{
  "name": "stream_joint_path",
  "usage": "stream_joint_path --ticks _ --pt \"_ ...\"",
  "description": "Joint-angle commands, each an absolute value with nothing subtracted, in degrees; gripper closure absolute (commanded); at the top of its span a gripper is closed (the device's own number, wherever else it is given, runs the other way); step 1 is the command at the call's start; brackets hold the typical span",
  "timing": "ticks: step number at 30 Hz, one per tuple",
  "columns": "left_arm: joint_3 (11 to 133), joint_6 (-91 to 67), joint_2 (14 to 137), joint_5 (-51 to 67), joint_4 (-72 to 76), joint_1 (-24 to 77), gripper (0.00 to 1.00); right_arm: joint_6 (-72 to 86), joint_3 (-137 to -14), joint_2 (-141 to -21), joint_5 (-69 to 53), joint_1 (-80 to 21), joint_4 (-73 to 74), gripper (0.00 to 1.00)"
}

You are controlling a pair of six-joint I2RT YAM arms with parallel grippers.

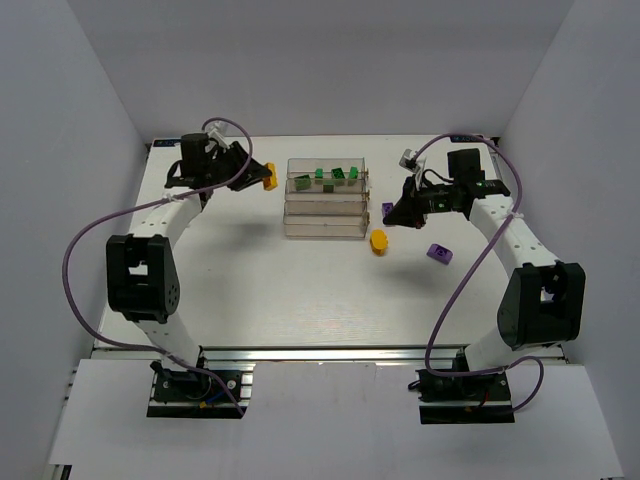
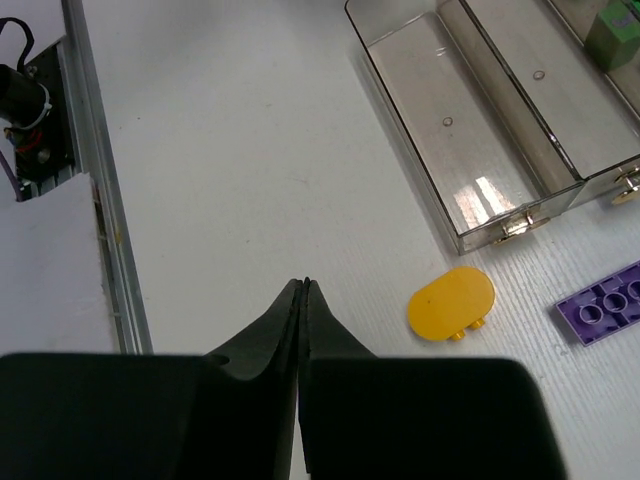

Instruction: Sort the legos into containers by color

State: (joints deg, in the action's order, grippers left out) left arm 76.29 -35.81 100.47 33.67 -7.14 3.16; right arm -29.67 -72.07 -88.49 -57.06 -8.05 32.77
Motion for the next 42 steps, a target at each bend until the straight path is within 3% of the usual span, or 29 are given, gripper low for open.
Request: stream_joint_path --ticks 1,7,15,18,19,22,26,35,38,40,42 --pt "74.44 -41.04 99.84 36.48 -0.88 5.87 0.90 -27.87 -71.46 -87.71 -57.22 -8.35 30.94 1.00" --pt "80.31 -42.54 105.28 30.52 0.80 12.47 0.89 -26.81 -71.54 -87.80 -55.02 -8.70 30.67 0.98" --pt "90.52 -42.19 116.09 22.94 -5.18 15.47 0.82 -26.63 -69.88 -86.14 -51.86 -8.88 30.94 0.73" --pt "94.56 -41.84 118.56 21.53 -7.73 16.08 0.72 -26.81 -68.74 -85.43 -50.46 -8.70 30.50 0.63" --pt "95.61 -41.66 119.96 21.36 -8.34 16.08 0.67 -26.81 -68.56 -85.26 -50.01 -8.88 30.50 0.53" --pt "98.43 -41.22 121.81 20.65 -10.72 16.61 0.52 -26.63 -68.47 -85.43 -47.82 -8.96 30.76 0.36" --pt "98.44 -41.04 122.08 20.74 -10.90 16.61 0.47 -26.89 -67.94 -85.69 -45.44 -8.97 30.15 0.29" --pt "97.47 -41.04 120.33 21.80 -9.58 16.61 0.44 -25.49 -71.63 -91.22 -38.33 -10.55 31.55 0.27" --pt "96.77 -40.70 117.61 21.53 -9.32 16.09 0.49 -24.79 -70.58 -92.02 -32.89 -12.21 31.03 0.27" --pt "95.20 -40.43 113.40 21.10 -9.14 15.56 0.56 -24.52 -69.18 -92.02 -30.60 -14.06 29.28 0.23" --pt "90.37 -39.91 107.53 19.78 -8.62 15.03 0.57 -22.42 -66.54 -91.93 -24.99 -16.16 27.09 0.16"
